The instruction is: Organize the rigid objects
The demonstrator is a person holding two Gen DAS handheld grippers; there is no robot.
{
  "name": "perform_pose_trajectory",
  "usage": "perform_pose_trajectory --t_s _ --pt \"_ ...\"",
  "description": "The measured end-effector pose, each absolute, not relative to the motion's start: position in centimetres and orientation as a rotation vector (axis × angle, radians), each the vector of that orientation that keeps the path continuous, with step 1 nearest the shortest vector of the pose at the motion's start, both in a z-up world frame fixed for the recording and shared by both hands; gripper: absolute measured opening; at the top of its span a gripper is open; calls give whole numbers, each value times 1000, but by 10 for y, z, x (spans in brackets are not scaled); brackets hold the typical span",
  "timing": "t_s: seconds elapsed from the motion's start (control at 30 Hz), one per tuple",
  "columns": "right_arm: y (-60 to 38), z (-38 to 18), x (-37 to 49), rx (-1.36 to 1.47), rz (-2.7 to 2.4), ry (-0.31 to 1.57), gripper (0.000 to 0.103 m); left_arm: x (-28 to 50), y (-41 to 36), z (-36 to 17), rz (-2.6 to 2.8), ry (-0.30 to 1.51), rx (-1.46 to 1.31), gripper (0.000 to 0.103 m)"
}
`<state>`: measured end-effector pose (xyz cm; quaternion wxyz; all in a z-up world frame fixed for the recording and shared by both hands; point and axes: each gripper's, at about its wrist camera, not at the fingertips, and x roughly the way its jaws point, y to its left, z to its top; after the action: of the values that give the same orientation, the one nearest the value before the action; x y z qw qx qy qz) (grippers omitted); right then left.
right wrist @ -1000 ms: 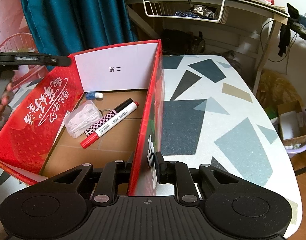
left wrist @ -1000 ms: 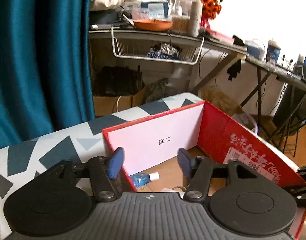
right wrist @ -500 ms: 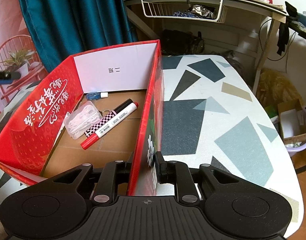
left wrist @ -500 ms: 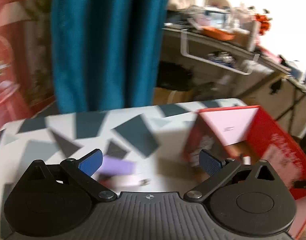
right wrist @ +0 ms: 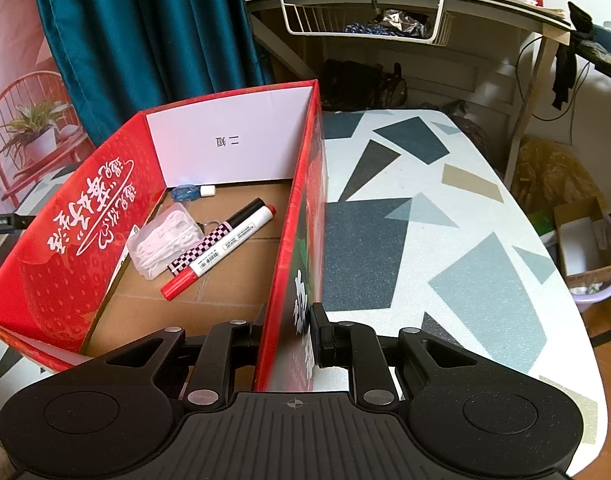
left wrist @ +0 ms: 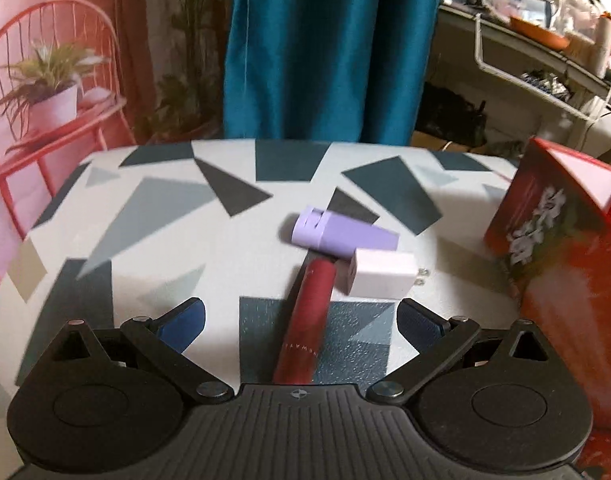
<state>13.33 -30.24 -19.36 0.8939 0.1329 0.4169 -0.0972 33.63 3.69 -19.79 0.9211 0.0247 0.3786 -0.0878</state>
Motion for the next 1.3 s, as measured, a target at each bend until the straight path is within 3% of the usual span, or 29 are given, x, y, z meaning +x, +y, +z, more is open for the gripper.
perform_pose_trajectory --t_s 0.13,0.2,0.3,0.37,0.43,0.47,0.8,0.9,0.97,1.17,1.3 --pt "-301 -193 134 271 -205 871 18 342 29 -212 -174 818 84 100" --pt "-301 -194 134 274 -205 871 17 342 24 -220 -175 838 123 91" --pt "-301 -193 134 272 -206 873 17 336 18 -228 -165 847 187 68" --pt "-301 -193 134 269 -207 874 18 333 21 -228 -186 847 151 43" --pt "-301 -193 134 271 -206 873 18 329 23 -228 -204 850 122 26" --pt "-301 -193 134 272 -207 873 18 327 21 -227 -204 848 133 24" --pt "-301 -193 134 272 -205 872 18 322 12 -226 -174 856 89 25" --pt "-301 -193 133 275 -206 870 18 319 5 -225 -229 866 47 38" --pt "-301 -193 134 274 -206 870 18 317 -2 -224 -272 876 19 51" --pt "-301 -193 134 275 -206 869 18 312 -23 -222 -385 847 -30 71" --pt "-301 -193 134 275 -208 874 18 313 -34 -222 -415 788 58 73"
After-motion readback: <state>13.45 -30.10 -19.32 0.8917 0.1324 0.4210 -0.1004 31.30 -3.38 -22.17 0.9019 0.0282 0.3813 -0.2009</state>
